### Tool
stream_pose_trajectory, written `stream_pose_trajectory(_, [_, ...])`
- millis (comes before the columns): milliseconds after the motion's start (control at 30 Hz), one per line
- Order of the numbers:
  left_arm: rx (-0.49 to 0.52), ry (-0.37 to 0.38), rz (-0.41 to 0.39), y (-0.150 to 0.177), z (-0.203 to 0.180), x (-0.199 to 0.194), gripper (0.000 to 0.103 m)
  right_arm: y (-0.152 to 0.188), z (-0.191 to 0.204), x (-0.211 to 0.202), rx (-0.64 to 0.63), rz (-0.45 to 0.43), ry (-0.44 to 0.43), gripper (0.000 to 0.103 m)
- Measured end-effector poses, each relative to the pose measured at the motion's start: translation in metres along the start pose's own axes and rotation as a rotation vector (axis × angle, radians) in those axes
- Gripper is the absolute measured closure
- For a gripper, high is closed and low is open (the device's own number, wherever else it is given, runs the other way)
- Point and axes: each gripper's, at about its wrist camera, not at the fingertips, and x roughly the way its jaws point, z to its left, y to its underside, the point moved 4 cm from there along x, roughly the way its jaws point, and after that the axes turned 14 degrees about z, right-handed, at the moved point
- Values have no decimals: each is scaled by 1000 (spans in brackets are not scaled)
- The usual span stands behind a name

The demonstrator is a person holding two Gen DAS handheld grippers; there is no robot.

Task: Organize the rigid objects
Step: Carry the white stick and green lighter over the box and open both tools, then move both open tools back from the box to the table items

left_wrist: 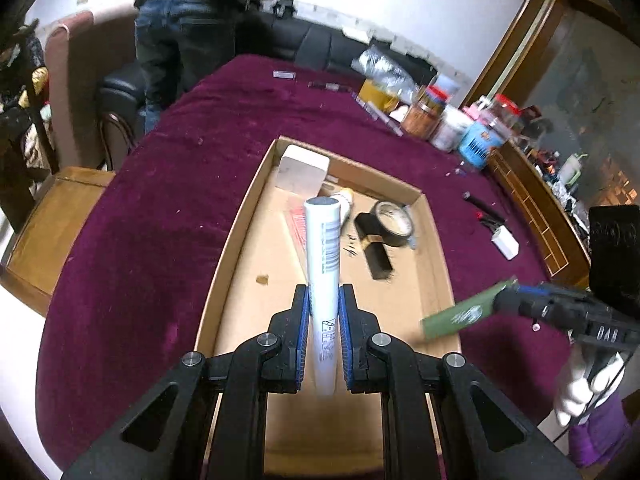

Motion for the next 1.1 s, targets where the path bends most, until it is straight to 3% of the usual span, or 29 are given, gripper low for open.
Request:
stream_pose_trajectory(133, [-5, -46, 47, -24, 5, 17, 92, -23, -7, 35, 51, 72, -35, 93])
stream_pose_trajectory(367, [-27, -139, 87, -48, 17, 46, 92, -62, -17, 75, 99, 124, 7, 93])
stream_pose_trajectory(500, [-43, -81, 41, -41, 16, 34, 91, -78, -15, 85, 98, 150, 33, 92])
stream_pose_trajectory(533, [-45, -75, 30, -40, 17, 29, 88, -81, -16, 87, 101, 156, 40, 92])
stream_pose_trajectory(633, [-68, -70, -11, -33, 17, 13, 64, -88, -26, 97, 150, 200, 54, 87])
stream_pose_trajectory(700, [-73, -49, -33, -27, 16, 3, 63, -90, -34, 110, 179, 242, 34, 86])
stream_pose_trajectory(800, [-61, -55, -59, -17, 11, -9, 61, -86, -38, 110, 198, 219, 41, 84])
stream_pose_trajectory(933, [-50, -91, -68, -10, 5, -10, 55, -80, -37, 86, 195, 139, 69, 72])
stream_pose_trajectory(1100, [-53, -71, -40, 0, -4, -3, 55, -66, -37, 34, 160, 16, 129, 72])
